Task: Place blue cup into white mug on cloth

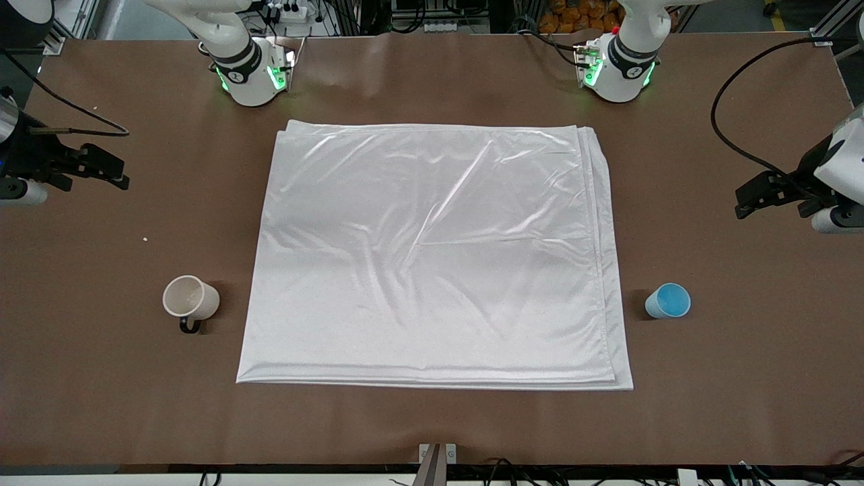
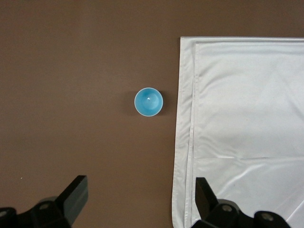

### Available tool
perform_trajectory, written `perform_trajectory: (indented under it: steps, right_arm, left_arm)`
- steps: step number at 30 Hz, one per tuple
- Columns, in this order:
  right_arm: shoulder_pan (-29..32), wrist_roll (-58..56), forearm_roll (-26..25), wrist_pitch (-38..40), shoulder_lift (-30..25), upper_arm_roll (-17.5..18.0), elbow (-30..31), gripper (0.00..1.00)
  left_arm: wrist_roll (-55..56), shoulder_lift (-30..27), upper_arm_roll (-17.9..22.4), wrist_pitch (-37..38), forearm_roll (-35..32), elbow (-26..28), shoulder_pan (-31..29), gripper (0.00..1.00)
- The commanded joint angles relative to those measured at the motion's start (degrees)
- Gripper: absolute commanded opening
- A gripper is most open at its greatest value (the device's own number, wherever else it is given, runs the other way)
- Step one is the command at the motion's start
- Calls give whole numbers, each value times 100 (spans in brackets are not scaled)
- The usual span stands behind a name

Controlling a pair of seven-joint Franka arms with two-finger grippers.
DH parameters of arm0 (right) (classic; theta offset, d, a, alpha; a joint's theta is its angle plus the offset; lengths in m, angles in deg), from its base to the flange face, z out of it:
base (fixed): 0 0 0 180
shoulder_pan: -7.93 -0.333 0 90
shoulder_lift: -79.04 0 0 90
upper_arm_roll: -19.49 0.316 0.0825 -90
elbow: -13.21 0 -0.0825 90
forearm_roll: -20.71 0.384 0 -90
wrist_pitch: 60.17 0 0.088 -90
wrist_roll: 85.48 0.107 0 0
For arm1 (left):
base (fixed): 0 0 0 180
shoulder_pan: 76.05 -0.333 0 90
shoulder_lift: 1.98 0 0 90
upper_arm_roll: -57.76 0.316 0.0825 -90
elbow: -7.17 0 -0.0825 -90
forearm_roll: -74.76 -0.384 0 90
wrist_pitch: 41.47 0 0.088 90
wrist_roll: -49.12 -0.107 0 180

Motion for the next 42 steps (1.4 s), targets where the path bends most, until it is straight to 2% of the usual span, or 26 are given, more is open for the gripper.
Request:
perform_trajectory:
  steps: [1,11,20,28,34,42]
  right_arm:
    - [50,65,-63,42,2,47,-17,100]
    - [59,57,-63,42,2,47,-17,100]
    - [94,39,-80,-46,274,47,-69,100]
    - [234,39,16,-423,766,47,-166,100]
    - [252,39,16,-1108,1188,47,-166,100]
    - [252,39,16,-1750,1961,47,-166,100]
  left_arm:
    - [-126,-50,-9,88,-31,-12,-14,100]
    - [-117,-41,0,88,-22,-3,-32,100]
    - [-12,-33,0,88,-22,58,-14,100]
    - [-20,108,0,71,-22,102,-128,100]
    - [-20,266,0,18,-22,129,-137,100]
    - [-20,494,0,-403,-40,357,-243,100]
